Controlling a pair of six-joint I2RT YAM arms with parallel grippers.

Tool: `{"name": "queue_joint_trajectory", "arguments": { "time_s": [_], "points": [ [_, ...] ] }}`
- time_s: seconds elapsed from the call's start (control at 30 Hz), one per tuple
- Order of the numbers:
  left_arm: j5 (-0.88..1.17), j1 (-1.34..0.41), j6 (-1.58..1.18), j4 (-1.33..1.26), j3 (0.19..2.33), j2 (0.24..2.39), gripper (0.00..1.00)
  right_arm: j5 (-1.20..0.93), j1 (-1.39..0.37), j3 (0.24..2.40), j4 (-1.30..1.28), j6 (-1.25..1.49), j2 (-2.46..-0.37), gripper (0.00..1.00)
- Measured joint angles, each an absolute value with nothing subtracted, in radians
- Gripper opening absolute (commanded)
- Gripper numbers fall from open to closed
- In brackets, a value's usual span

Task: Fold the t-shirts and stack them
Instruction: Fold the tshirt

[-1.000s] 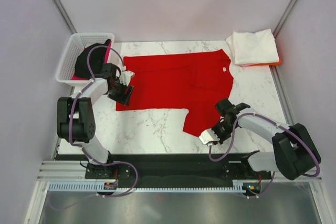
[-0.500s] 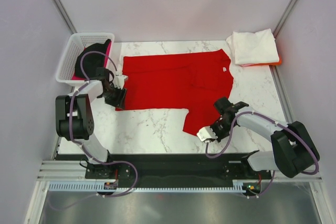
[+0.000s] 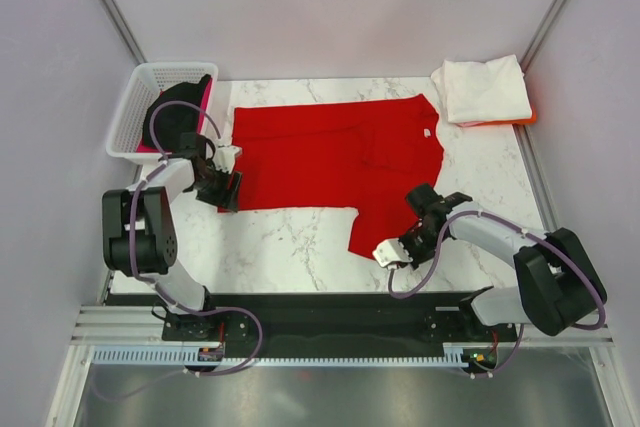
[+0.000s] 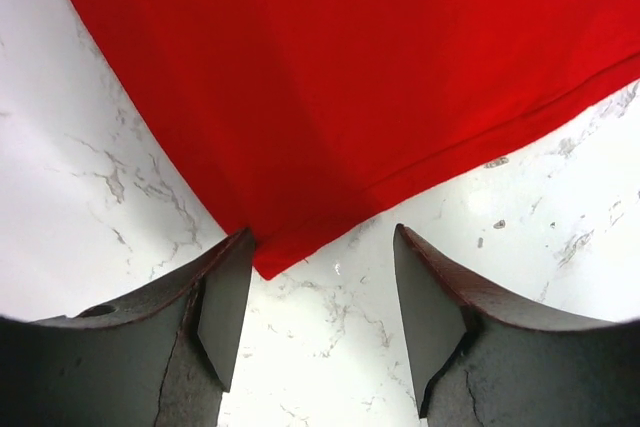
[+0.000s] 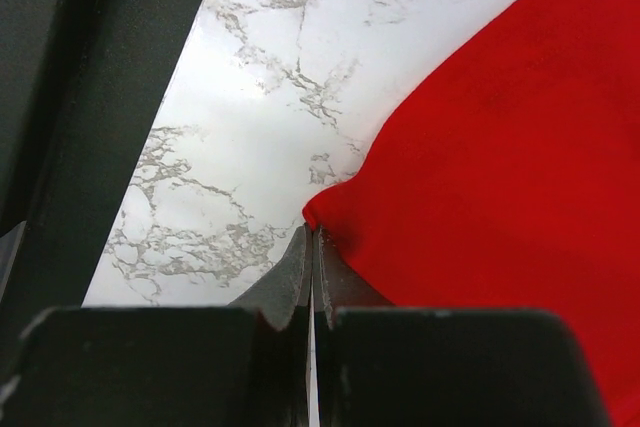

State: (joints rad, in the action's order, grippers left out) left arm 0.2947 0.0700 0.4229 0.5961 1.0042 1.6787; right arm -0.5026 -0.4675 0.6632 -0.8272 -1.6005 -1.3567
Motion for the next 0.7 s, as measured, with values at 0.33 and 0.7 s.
{"name": "queue_joint_trajectory", "arguments": {
  "time_s": [0.33,0.7],
  "points": [
    [0.273,0.073,0.422,0.587,0.963,1.648,0.61,-0.502,-0.47,0.669,-0.824,-1.581,-1.363,0.0],
    [0.211,0.073,0.409,0.58,0.942,1.587,0.66,-0.498,-0.476,0.669,-0.816,-1.558,-1.364,0.0]
  ]
}}
